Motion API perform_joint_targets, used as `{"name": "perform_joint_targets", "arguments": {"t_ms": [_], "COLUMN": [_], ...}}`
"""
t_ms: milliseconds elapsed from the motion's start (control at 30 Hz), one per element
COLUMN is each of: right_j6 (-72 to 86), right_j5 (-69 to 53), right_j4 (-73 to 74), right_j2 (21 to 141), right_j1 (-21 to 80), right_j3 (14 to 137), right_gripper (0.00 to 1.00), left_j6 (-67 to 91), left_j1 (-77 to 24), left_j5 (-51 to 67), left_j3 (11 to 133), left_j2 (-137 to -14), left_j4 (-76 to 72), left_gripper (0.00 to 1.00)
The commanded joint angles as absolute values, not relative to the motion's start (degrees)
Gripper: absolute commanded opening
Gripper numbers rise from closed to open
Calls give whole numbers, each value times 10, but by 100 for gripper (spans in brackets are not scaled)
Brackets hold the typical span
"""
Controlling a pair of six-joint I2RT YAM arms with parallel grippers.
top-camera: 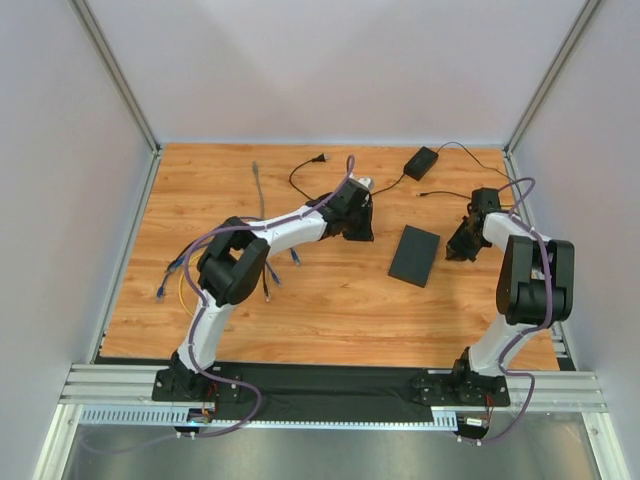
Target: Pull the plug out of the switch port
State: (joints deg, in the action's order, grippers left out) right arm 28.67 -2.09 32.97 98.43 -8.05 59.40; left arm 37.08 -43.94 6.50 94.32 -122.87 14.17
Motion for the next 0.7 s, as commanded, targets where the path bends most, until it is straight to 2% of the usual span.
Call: {"name": "perform_joint_targets", "arguments": {"t_ms": [0, 200, 400, 533, 667], "right_j6": [307, 305, 322, 331, 301], "right_j5": [-54, -78, -126, -183, -160], "right_j4": [280, 273, 268, 279, 334], "right_j2": [1018, 1063, 1089, 1118, 1110], "right_j1": [-83, -71, -34, -5, 12], "right_j3": [634, 668, 707, 772, 834], "right_gripper": [6, 6, 7, 7, 7], "left_j6": [357, 372, 435, 458, 447], "left_j1": [-459, -488, -529, -555, -569], "left_j5": [57, 79, 114, 136, 96], "left_j3": [985, 1002, 872, 853, 820], "left_j2": [-1263, -1303, -1249, -1221, -1177], "left_j4": [177, 152, 21, -23, -51], "left_gripper": [0, 0, 0, 0, 0]}}
